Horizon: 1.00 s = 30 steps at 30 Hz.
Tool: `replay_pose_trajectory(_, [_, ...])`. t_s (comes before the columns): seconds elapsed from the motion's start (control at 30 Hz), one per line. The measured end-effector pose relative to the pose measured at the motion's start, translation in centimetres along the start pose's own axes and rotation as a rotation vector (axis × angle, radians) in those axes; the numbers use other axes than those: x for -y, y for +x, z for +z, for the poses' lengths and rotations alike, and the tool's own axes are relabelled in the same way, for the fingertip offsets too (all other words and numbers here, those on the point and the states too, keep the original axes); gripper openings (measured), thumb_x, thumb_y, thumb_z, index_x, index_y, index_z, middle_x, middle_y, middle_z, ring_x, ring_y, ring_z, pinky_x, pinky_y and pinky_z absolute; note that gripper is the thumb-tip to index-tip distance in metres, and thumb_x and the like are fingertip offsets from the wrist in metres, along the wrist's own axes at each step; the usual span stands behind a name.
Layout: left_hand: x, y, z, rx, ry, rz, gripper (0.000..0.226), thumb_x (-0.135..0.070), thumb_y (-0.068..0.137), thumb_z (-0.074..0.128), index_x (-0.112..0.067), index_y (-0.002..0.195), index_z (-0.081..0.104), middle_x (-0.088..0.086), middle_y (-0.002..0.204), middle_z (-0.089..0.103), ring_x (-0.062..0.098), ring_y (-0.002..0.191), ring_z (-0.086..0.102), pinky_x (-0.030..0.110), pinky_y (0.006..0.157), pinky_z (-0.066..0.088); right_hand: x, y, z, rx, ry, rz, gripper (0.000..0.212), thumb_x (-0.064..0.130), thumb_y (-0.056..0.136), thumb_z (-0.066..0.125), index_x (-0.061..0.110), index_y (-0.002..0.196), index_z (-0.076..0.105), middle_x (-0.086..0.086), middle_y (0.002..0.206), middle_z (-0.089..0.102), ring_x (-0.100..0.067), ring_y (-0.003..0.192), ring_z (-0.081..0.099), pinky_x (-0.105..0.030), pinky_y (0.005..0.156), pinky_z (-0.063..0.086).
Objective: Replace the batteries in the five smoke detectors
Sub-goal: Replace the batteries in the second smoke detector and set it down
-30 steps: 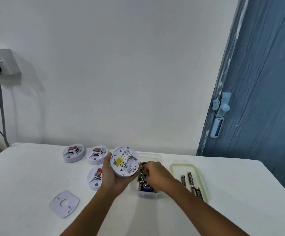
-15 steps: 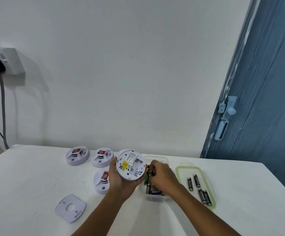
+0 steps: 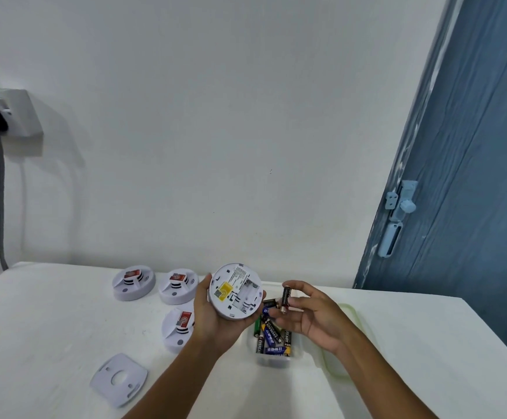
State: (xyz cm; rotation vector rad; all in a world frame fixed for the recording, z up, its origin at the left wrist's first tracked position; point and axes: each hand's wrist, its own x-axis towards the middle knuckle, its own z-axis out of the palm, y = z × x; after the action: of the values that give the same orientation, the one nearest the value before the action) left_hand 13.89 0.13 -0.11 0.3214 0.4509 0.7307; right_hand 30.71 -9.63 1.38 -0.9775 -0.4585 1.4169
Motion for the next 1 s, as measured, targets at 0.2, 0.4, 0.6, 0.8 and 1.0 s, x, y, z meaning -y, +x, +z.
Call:
replay_pose_trajectory(0.2, [0.0, -0.1, 0.5, -0.003, 0.023, -0.018, 0.052, -0.052, 0.089, 0.046, -0.010, 0.114, 0.065, 0.022, 0.104, 0.070, 0.037, 0.102, 0.056, 0.049, 0.089, 0.042, 0.0, 0.2, 1.6, -0.170, -0.346, -0.272, 0.019, -0.007, 0.080, 0.068, 0.002, 0.094, 0.061, -0.009, 0.064, 0.061, -0.017, 0.055, 0.053, -0.023, 0.044, 0.033])
replay_pose_trajectory(0.4, [0.0, 0.0, 0.7, 0.016, 0.050, -0.033, 0.056, -0.053, 0.090, 0.045, -0.009, 0.120, 0.062, 0.023, 0.109, 0.068, 0.038, 0.105, 0.055, 0.049, 0.088, 0.043, 0.1, 0.7, 4.0, -0.186, -0.548, -0.440, 0.013, -0.003, 0.076, 0.075, 0.002, 0.078, 0.063, -0.006, 0.064, 0.067, -0.015, 0.054, 0.062, -0.018, 0.045, 0.042])
replay_pose_trajectory(0.6, [0.0, 0.0, 1.0, 0.005, 0.038, -0.041, 0.056, -0.052, 0.087, 0.049, -0.009, 0.119, 0.062, 0.022, 0.108, 0.067, 0.035, 0.103, 0.056, 0.049, 0.095, 0.041, -0.4, 1.7, 5.0, -0.269, -0.796, -0.512, 0.008, 0.006, 0.080, 0.075, 0.008, 0.087, 0.073, -0.007, 0.077, 0.071, -0.008, 0.054, 0.064, -0.015, 0.050, 0.047])
replay_pose_trajectory(0.8, [0.0, 0.2, 1.2, -0.018, 0.042, -0.033, 0.055, -0.053, 0.089, 0.047, -0.009, 0.119, 0.063, 0.022, 0.107, 0.069, 0.034, 0.107, 0.056, 0.050, 0.101, 0.038, -0.8, 2.0, 5.4, -0.341, -0.858, -0.608, 0.015, 0.007, 0.074, 0.080, 0.012, 0.077, 0.067, 0.002, 0.067, 0.066, 0.002, 0.056, 0.061, -0.013, 0.054, 0.048])
replay_pose_trajectory(1.0, [0.0, 0.2, 1.5, 0.025, 0.046, -0.026, 0.058, -0.051, 0.079, 0.053, -0.009, 0.117, 0.063, 0.021, 0.105, 0.068, 0.035, 0.103, 0.057, 0.052, 0.101, 0.036, -1.4, 2.4, 4.9, -0.356, -1.017, -0.730, 0.006, 0.008, 0.083, 0.071, 0.013, 0.086, 0.073, 0.005, 0.098, 0.058, -0.003, 0.089, 0.058, -0.003, 0.068, 0.042])
